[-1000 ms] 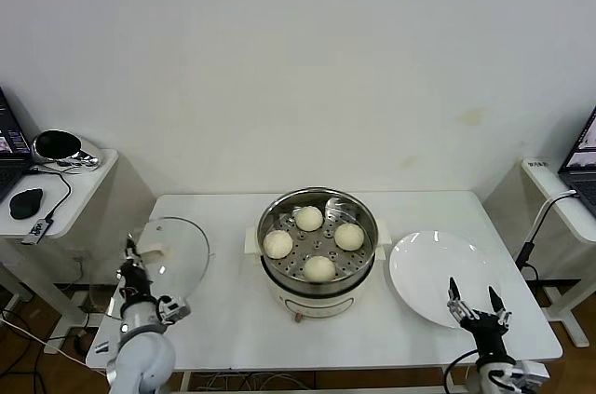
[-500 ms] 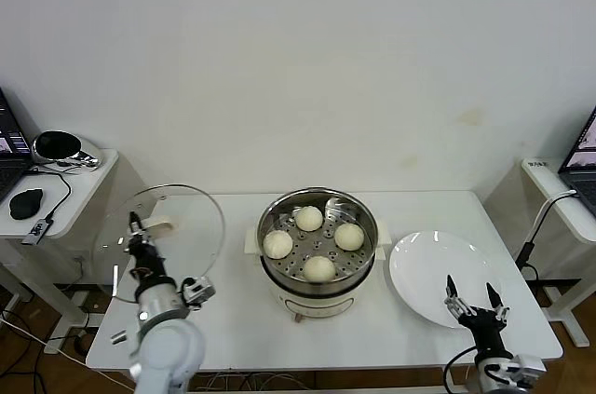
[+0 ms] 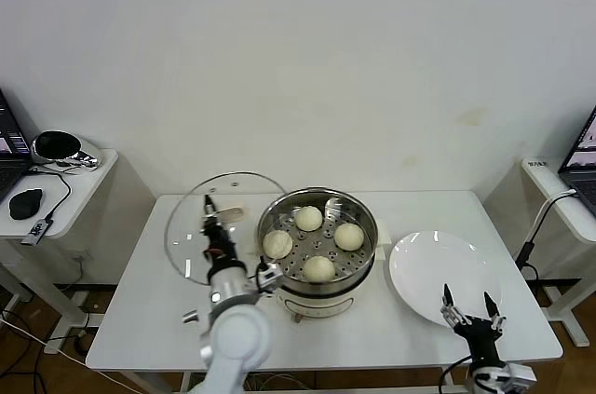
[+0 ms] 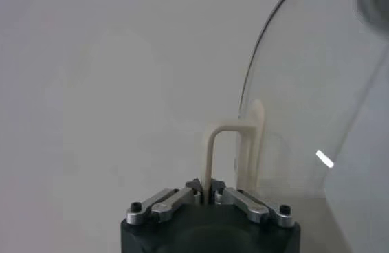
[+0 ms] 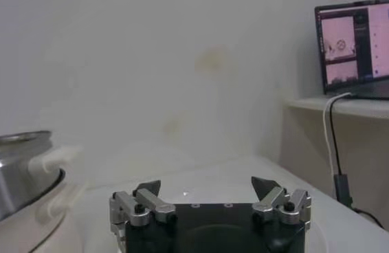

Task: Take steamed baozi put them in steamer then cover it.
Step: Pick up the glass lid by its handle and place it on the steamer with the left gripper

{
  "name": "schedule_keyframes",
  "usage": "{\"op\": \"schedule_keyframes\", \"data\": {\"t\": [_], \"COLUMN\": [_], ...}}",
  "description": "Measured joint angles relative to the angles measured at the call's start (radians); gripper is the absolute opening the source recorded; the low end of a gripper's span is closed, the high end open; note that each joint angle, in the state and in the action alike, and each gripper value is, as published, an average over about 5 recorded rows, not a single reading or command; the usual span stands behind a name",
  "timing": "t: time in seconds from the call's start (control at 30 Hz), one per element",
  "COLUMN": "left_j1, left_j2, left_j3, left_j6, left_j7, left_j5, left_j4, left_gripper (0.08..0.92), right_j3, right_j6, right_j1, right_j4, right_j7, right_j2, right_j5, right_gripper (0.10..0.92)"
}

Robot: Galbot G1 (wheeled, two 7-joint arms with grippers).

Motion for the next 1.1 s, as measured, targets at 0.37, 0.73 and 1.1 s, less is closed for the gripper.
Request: {"op": "schedule_keyframes", "data": {"t": [0.37, 0.73, 1.1], "left_j1": [-0.081, -0.186, -0.216], "left_j2": [-0.034, -0.046, -0.055], "left_j3": [0.153, 0.259, 0.277], "left_j6": [0.000, 0.000, 0.000], "left_j7": [0.043, 0.047, 0.037], "left_j5": [0.008, -0.032, -0.045], "left_j4": [0.061, 0.152, 0.235], "left_gripper": [0.140, 0.140, 0.140], "right_j3": [-0.001, 0.000, -0.002], "right_j6": [0.017, 0.019, 0.019], "right_j1": [-0.003, 0.011, 0.015], "right_j4": [-0.024, -0.039, -0.043], "right_j7": [0.000, 0.001, 0.002], "right_j2": [0.033, 0.052, 0.055], "right_j5": [-0.043, -0.064, -0.071], "right_gripper": [0.823, 0.823, 0.823]}}
